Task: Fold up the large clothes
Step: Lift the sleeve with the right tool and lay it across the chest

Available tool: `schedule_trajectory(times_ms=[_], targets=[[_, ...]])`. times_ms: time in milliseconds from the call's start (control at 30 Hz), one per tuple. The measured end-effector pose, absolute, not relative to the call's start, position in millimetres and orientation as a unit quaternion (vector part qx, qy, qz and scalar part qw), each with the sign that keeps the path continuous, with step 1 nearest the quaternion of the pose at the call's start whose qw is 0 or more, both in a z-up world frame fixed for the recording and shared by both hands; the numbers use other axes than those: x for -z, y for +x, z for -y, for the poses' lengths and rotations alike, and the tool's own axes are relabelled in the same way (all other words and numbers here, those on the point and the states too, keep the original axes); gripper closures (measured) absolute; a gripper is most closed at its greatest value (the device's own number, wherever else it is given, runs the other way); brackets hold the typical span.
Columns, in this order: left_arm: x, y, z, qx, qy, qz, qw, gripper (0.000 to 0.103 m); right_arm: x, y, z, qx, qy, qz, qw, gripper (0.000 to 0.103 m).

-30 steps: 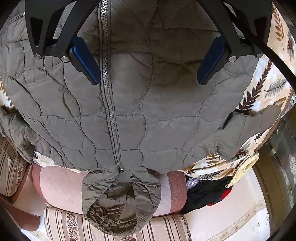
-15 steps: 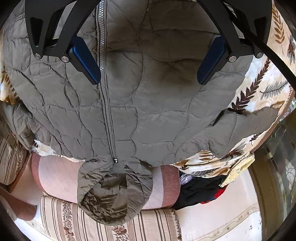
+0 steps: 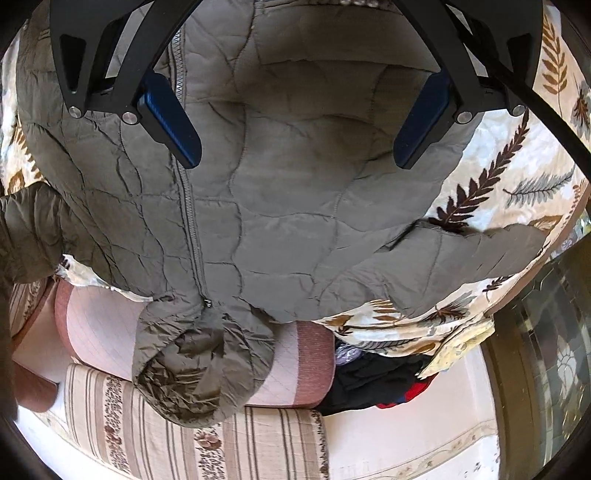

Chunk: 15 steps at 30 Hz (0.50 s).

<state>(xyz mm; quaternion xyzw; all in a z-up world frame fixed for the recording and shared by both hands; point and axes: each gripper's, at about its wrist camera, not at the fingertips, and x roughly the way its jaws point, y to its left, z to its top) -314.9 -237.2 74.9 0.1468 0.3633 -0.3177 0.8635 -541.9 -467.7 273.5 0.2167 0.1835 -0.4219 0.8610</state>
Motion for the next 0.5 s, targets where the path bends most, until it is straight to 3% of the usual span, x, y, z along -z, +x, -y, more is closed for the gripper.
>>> schedule_trajectory(times_ms=[500], targets=[[-79.1, -294.9, 216.5, 0.292, 0.119, -0.372, 0.873, 0.0, -217.1, -413.5, 416.9, 0.254, 0.274, -0.23, 0.899, 0.092]])
